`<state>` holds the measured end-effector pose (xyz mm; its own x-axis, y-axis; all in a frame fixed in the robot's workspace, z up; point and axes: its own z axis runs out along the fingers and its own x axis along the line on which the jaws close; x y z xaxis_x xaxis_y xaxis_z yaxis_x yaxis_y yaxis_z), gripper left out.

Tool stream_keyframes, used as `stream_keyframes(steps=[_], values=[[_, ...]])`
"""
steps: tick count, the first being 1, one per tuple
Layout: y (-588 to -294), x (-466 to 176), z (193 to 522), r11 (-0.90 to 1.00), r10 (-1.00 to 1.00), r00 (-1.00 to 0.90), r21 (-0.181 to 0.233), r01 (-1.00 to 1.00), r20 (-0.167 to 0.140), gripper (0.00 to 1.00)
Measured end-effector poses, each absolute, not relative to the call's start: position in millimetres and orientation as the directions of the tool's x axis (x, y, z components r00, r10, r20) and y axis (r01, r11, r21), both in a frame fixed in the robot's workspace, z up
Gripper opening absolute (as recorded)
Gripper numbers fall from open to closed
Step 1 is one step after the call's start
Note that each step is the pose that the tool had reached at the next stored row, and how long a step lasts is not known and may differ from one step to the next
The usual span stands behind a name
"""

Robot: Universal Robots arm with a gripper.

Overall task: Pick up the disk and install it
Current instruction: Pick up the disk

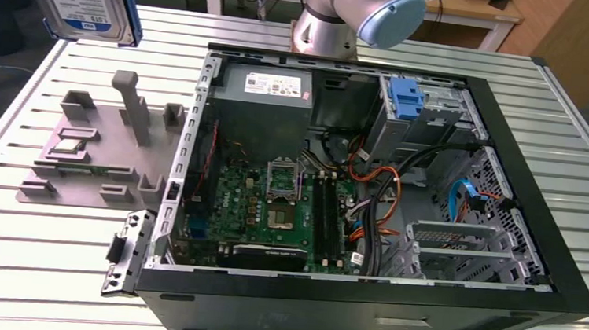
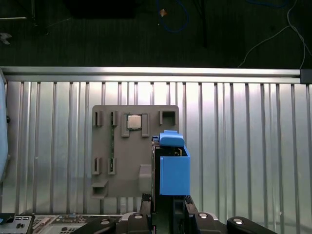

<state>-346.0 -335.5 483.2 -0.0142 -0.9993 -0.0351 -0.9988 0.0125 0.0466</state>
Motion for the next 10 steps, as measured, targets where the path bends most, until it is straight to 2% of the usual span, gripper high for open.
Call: stream_keyframes(steps=[10], values=[[-335.5,-335.8,483.2,0.013,-0.999,-0.014,0.047,-0.999,-0.035,0.35]])
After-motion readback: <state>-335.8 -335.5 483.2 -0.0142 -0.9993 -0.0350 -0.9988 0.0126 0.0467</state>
